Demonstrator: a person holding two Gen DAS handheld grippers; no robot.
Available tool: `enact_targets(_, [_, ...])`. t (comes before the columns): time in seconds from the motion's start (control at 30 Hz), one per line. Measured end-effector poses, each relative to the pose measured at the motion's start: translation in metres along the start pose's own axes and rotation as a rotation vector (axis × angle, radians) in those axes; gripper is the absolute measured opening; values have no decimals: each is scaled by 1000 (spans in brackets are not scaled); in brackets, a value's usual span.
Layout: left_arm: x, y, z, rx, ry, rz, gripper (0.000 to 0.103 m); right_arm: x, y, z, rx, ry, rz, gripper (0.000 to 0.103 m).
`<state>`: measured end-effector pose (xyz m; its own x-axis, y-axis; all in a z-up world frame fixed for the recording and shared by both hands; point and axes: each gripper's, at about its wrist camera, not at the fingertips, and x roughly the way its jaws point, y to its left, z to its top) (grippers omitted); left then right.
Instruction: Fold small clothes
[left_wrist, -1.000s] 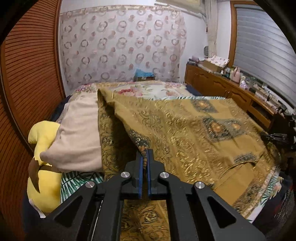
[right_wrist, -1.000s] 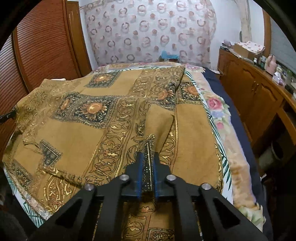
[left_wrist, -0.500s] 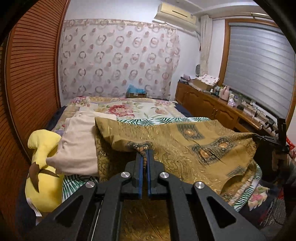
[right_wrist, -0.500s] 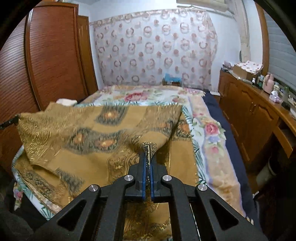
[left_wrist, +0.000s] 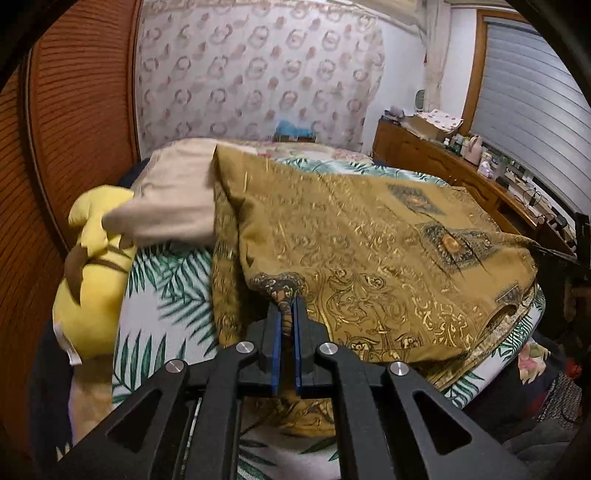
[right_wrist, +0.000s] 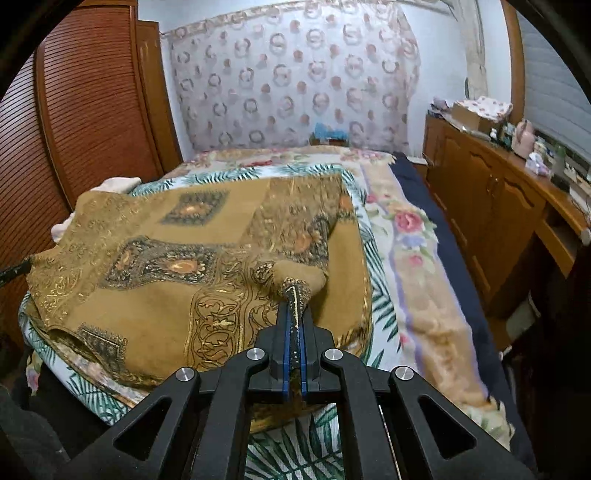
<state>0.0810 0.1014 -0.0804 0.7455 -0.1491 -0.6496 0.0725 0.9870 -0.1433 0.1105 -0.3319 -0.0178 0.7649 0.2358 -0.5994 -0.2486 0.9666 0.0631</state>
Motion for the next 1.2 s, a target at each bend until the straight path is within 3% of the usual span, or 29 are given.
enact_targets(0.2, [-7,8,-1,-16,-26,23,43,3,2,9,-16,6,-17,3])
enact_targets(0.33, [-1,15,2,-31,-15,28,54,-13,14,5,-33,-12,-55,11])
enact_targets(0.4, [6,17,3,-33,-5,32,54,-21,12,2,-38,-23,-68,21])
enact_targets(0.47, [18,21,2,-40,26,46,54,-22,13,2,-37,-32,-75,41])
enact_targets(0.53, [27,25,2,-54,45,54,54,-24,16,2,-40,-40,-60,49])
enact_targets(0.83, [47,36,-2,-95,96,67,54,-14,59,-3,-99,-22,23,58])
enact_targets(1.2, [51,35,-3,-79,91,87,55,19,94,-3,-151,26,106,59])
